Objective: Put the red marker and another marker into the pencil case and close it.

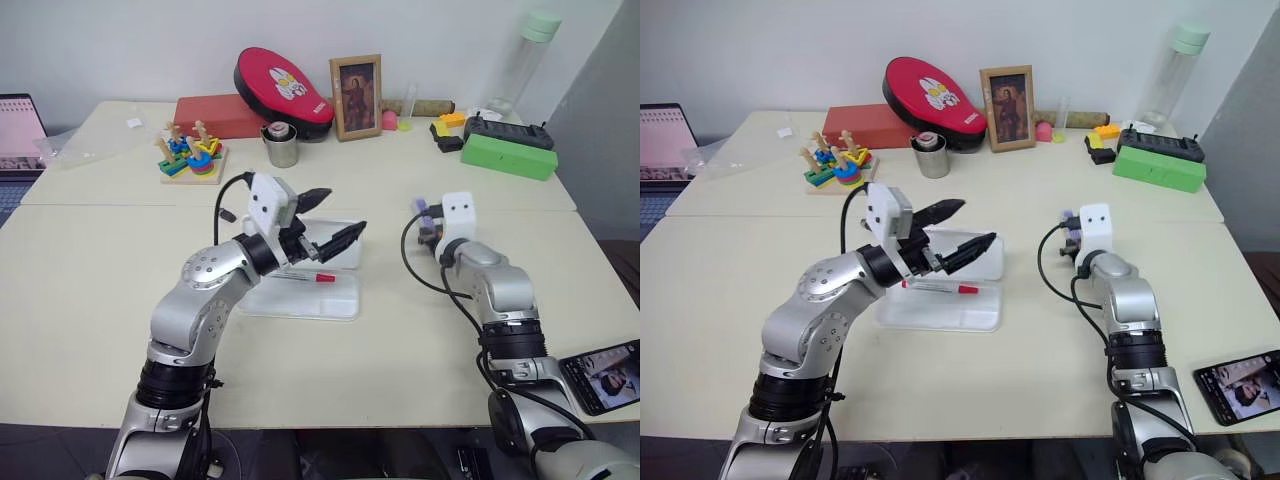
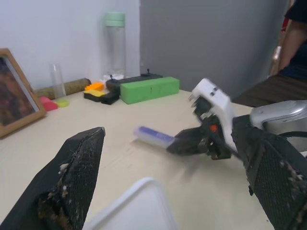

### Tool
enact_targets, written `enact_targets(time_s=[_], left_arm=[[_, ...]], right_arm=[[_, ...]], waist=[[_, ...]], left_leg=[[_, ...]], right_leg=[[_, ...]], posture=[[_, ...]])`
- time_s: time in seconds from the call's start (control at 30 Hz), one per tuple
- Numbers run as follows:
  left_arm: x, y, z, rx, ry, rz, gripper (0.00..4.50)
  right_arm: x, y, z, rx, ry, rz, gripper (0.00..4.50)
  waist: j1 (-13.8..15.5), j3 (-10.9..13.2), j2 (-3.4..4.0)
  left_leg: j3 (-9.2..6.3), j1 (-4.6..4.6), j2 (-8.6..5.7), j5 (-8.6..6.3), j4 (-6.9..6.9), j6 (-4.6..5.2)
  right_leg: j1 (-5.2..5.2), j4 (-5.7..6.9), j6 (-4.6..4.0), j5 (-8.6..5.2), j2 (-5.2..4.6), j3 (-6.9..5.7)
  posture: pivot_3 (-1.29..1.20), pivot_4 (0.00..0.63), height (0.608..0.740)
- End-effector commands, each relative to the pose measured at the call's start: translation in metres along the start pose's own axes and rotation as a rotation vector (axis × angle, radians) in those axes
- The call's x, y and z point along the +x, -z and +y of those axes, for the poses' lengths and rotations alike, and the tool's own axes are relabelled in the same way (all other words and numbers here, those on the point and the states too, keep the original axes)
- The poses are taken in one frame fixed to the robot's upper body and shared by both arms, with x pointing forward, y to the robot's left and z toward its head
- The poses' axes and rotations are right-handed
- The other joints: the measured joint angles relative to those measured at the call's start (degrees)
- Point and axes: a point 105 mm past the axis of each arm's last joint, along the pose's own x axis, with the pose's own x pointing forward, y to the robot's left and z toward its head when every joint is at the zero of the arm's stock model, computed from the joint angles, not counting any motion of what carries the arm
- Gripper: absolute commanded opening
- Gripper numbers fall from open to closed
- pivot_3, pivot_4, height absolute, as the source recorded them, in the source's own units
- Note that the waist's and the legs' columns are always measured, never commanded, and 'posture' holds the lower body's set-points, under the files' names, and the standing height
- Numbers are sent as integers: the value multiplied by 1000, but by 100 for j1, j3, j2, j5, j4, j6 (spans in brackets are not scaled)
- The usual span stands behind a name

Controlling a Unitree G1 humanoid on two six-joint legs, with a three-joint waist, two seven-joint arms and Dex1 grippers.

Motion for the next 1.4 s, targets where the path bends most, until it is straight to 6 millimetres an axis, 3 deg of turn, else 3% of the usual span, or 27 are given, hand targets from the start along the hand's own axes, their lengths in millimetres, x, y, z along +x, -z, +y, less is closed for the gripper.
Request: enact_targets(time_s=[0.03,0.1,0.17,0.23,0.3,0.4,0.53,0.73,1.1,1.17,1.4], left_arm=[[-41,-13,-2,25,-24,28,4500],[-55,-12,-1,24,-52,61,4500],[-84,-5,2,14,-114,133,4500],[-115,6,9,25,-199,227,4500],[-137,11,10,20,-247,278,4500],[-164,14,7,2,-288,338,4500],[-191,14,6,-8,-352,371,4500],[-190,12,0,-8,-358,373,4500],[-178,14,0,-3,-362,361,4500],[-175,13,2,-1,-359,355,4500],[-171,6,16,4,-399,307,4500]], right_arm=[[-23,-96,67,-42,-408,-344,1095],[-30,-106,84,-29,-518,-371,1095],[-44,-105,127,-130,-769,-341,1095],[-54,-87,164,-243,-970,-259,1095],[-56,-68,187,-300,-1068,-169,1095],[-40,-30,204,-433,-1043,-13,1095],[-37,0,220,-492,-1079,72,1095],[-46,30,230,-551,-1146,145,1095],[-50,43,220,-581,-1142,201,1095],[-50,42,220,-577,-1135,198,1801],[-48,25,216,-555,-1123,151,3272]], waist=[[-134,1,7],[-118,-2,7],[-70,-4,3],[-77,-3,3],[-63,-2,4],[-14,-4,1],[15,-15,-19],[81,-15,-21],[98,-15,-20],[98,-15,-20],[99,-15,-20]], left_leg=[[0,4,1,0,-1,1],[-11,10,8,-2,-13,3],[-23,9,12,-2,-14,2],[-15,7,10,-2,-12,2],[-9,9,7,-2,-9,2],[-13,8,8,-2,-9,2],[-6,8,8,-2,-5,0],[-4,7,7,-2,-3,-1],[-4,7,8,-2,-7,-1],[-4,7,8,-2,-6,-2],[-5,7,8,-3,-7,-2]], right_leg=[[1,3,-1,-1,0,0],[4,6,-13,-9,7,-9],[10,10,-23,-17,8,-31],[10,3,-23,-17,5,-22],[8,4,-23,-16,0,-18],[5,6,-27,-20,1,-24],[3,-6,-43,-28,-2,-18],[2,-5,-40,-30,-3,-17],[0,-3,-26,-20,-1,-17],[0,-3,-25,-20,-1,-18],[1,-3,-21,-18,0,-18]], posture=[[0,150,740],[0,150,740],[0,150,740],[0,150,740],[0,150,740],[0,150,740],[0,150,740],[0,150,740],[0,150,740],[0,150,740],[0,150,740]])
